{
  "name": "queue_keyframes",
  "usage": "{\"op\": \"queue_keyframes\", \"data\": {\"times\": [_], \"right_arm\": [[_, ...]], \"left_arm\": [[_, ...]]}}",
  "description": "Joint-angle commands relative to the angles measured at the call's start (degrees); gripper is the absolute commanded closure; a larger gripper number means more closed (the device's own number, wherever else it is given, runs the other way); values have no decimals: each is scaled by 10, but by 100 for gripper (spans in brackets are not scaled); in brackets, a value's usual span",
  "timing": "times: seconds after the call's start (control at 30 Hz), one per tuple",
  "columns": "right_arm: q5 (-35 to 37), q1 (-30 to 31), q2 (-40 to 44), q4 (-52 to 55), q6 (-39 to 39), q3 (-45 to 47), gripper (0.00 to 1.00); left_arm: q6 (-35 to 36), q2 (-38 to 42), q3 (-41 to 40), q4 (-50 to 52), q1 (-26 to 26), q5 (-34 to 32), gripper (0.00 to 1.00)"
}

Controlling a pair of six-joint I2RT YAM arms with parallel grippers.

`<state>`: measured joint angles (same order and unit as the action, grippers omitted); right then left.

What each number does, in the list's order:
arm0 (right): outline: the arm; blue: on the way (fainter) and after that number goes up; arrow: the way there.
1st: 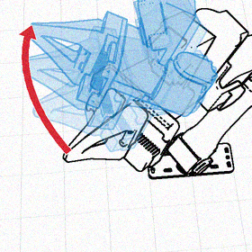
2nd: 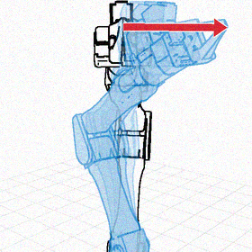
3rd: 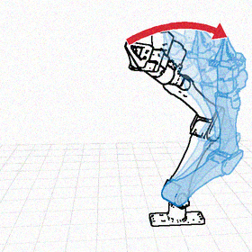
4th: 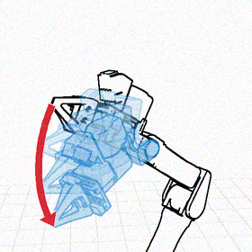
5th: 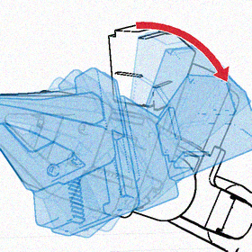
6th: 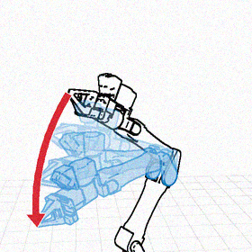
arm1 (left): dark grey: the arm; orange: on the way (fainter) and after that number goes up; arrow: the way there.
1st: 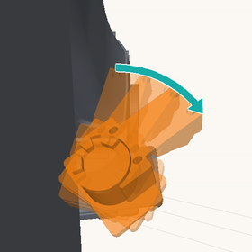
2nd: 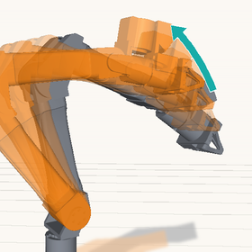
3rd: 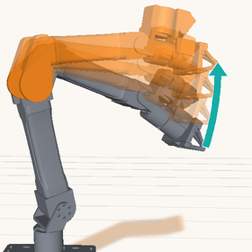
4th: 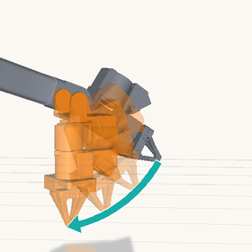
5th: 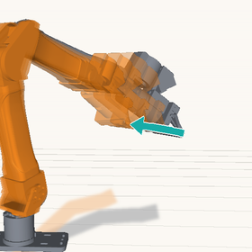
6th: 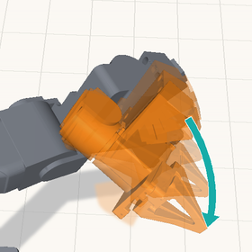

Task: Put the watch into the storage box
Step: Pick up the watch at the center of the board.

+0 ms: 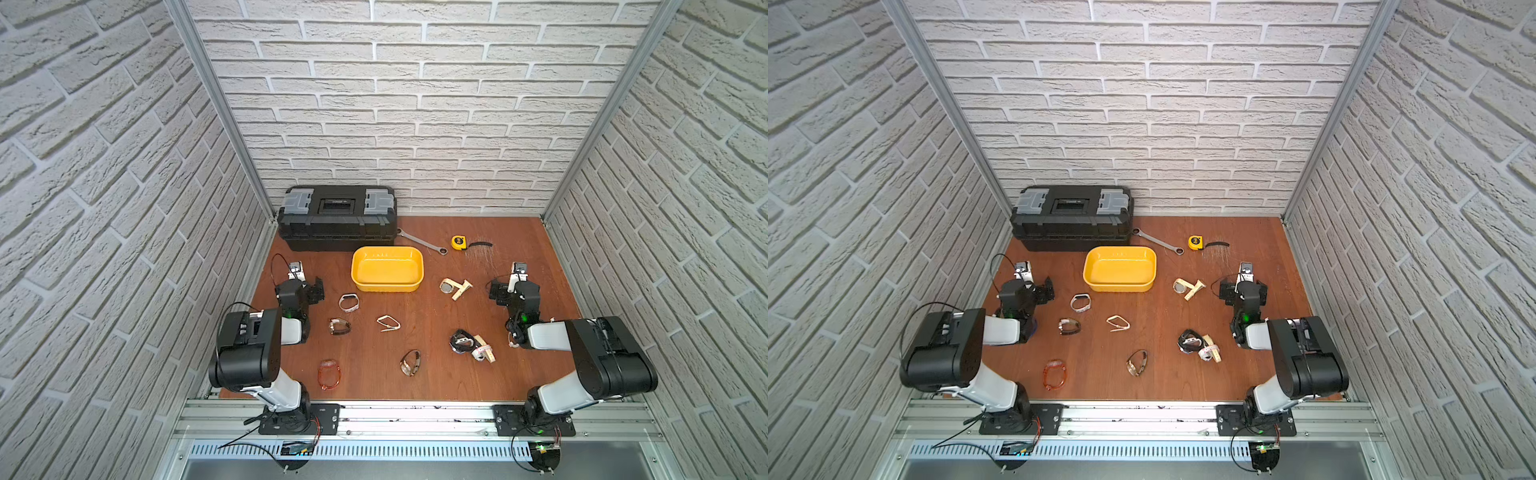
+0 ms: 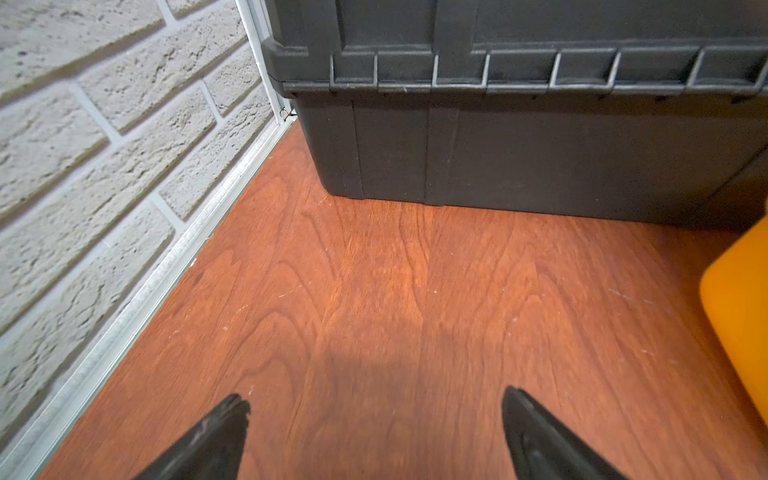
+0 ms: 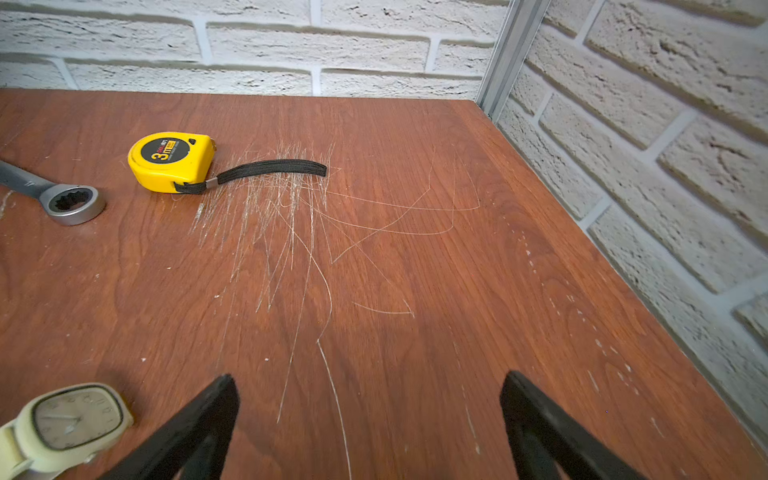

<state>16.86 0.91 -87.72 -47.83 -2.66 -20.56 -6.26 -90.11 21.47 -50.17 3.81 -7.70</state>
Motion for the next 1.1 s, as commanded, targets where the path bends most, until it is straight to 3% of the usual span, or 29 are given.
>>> {"op": "queue_keyframes", "data": {"times": [0.0,0.6,0.77,0.83,0.93,1.07], "right_arm": [[0,1,12,-29,-3,-2,1],[1,1,14,-31,-1,-1,1],[-75,3,16,2,28,-22,1],[-130,1,32,38,48,-43,1],[-175,2,81,294,46,-158,1],[-194,36,133,470,-16,-244,1]], "left_arm": [[-7,5,1,-26,-1,-3,2],[-7,5,1,-26,0,-2,2],[-7,6,1,-30,-1,-3,2],[-5,41,24,35,-5,-13,2],[-7,129,91,205,-36,-87,2],[-128,223,206,461,-67,-124,2]]}}
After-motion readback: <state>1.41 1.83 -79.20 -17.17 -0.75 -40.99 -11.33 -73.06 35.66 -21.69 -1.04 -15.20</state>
